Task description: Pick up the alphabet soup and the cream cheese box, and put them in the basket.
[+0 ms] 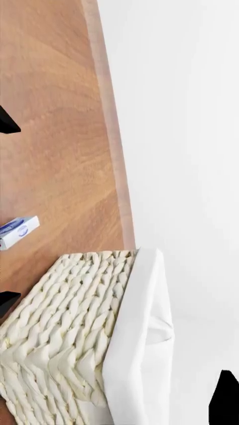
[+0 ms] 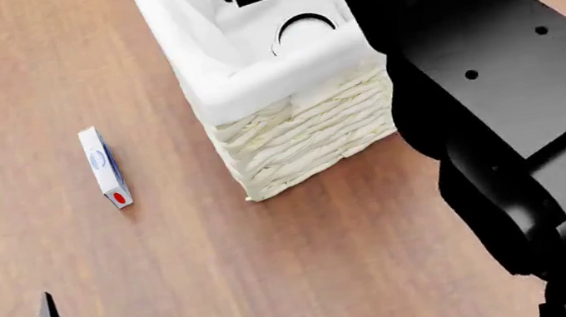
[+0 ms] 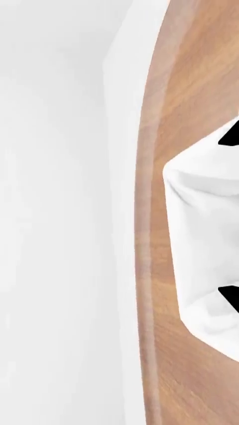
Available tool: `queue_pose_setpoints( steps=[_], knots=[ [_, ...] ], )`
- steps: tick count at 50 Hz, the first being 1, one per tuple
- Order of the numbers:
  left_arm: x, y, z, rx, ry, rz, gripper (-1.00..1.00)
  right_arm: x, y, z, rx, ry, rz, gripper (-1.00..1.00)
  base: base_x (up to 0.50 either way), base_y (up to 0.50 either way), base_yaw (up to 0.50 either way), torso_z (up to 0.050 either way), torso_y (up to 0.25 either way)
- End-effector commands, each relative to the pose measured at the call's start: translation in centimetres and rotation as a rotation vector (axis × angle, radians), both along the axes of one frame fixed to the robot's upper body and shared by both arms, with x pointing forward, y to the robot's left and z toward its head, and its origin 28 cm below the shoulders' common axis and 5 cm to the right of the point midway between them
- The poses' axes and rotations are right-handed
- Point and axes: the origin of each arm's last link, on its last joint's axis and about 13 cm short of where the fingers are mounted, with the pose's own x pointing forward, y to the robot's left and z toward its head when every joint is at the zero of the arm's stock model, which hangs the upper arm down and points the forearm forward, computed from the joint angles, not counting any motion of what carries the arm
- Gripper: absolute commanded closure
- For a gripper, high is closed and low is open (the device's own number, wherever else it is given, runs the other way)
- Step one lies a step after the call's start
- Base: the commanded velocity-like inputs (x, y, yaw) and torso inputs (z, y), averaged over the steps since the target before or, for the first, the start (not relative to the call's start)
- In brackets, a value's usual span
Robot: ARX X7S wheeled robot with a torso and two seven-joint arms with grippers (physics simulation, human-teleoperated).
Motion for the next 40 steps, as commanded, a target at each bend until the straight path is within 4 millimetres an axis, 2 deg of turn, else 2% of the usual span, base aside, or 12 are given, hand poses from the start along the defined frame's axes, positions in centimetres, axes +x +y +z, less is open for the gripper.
queue_pose_setpoints(
  steps=[1,6,8,16,27,28,40],
  knots=[
    [0.3,-0.1,-0.1,0.0,0.005,-0.005,-1.0,-4.2,-0.5,-1.4,-0.035,-0.146,-0.03,-1.0,0.0,0.0,0.0,0.0,0.0],
    [0.5,-0.2,-0.1,0.002,0.007,-0.012,-1.0,-6.4,-0.7,-3.3,-0.053,-0.214,-0.06,-1.0,0.0,0.0,0.0,0.0,0.0],
    [0.5,-0.2,-0.1,0.005,0.008,-0.014,-1.0,-7.1,-0.8,-3.3,-0.067,-0.246,-0.085,-1.0,0.0,0.0,0.0,0.0,0.0],
    [0.6,-0.3,-0.1,0.009,0.009,-0.022,-1.0,-9.8,-1.3,-6.2,-0.063,-0.241,-0.103,-1.0,0.0,0.0,0.0,0.0,0.0],
    [0.6,-0.6,-0.2,0.009,0.014,-0.035,-1.0,-11.0,-1.4,-10.2,-0.081,-0.189,-0.111,-1.0,0.0,0.0,0.0,0.0,0.0],
    [0.7,-0.6,-0.2,0.014,0.015,-0.037,-1.0,-11.1,-1.2,-11.2,-0.096,-0.174,-0.094,-1.0,0.0,0.0,0.0,0.0,0.0],
    [0.8,-0.8,0.1,0.016,0.011,-0.047,-1.0,-11.8,-1.0,-13.3,-0.077,-0.137,-0.084,-1.0,0.0,0.0,0.0,0.0,0.0]
  ],
)
